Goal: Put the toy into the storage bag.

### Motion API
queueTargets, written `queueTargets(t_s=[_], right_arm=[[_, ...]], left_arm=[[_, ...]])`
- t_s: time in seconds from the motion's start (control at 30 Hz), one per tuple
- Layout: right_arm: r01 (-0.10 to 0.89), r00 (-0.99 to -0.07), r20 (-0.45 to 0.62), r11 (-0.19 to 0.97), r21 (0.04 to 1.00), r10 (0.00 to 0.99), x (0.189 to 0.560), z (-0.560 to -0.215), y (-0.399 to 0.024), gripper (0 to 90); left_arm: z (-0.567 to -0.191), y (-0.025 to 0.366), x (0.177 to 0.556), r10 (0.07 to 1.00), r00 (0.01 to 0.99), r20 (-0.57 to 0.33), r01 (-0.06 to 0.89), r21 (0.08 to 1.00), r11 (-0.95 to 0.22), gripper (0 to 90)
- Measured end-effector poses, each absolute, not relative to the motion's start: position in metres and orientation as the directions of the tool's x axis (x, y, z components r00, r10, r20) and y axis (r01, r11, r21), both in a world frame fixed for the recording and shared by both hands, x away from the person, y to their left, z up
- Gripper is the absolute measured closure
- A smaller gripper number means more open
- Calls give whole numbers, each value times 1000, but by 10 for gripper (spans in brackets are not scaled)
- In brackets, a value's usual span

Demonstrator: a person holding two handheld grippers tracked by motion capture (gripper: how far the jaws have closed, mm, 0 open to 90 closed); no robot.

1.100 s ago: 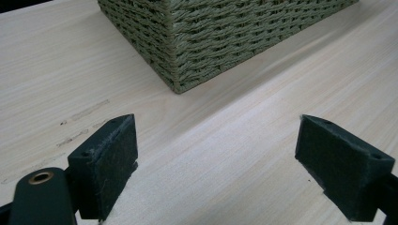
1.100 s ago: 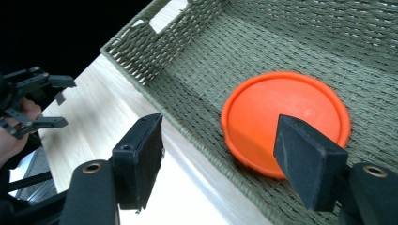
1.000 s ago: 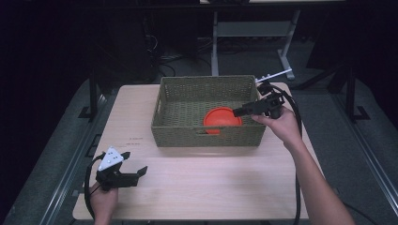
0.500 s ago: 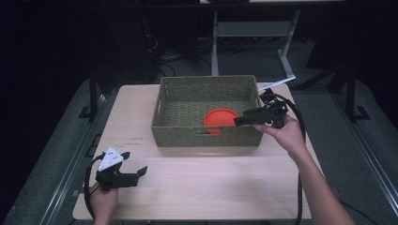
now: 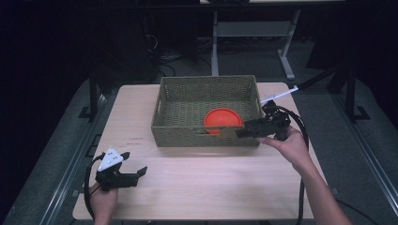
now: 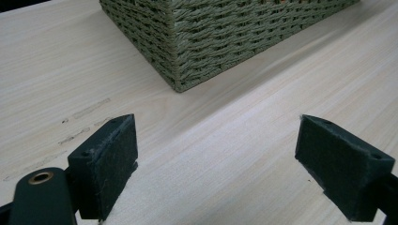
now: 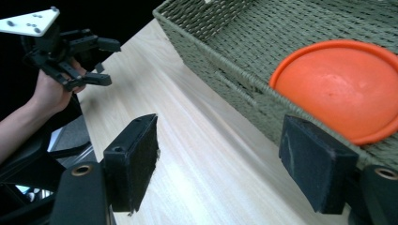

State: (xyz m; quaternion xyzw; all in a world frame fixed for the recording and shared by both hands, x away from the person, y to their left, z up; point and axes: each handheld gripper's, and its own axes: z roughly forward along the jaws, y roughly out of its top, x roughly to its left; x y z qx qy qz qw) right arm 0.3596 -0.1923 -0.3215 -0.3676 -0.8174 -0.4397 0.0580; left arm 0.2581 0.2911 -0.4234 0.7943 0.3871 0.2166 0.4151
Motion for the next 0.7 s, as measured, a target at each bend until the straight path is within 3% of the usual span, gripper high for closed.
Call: queueTargets(t_s=[0.7], right_arm=[[659, -707, 432, 300, 689, 560, 329, -346, -226, 272]], left_arm=[[-423, 291, 257, 799, 601, 24, 435, 829, -352, 128]])
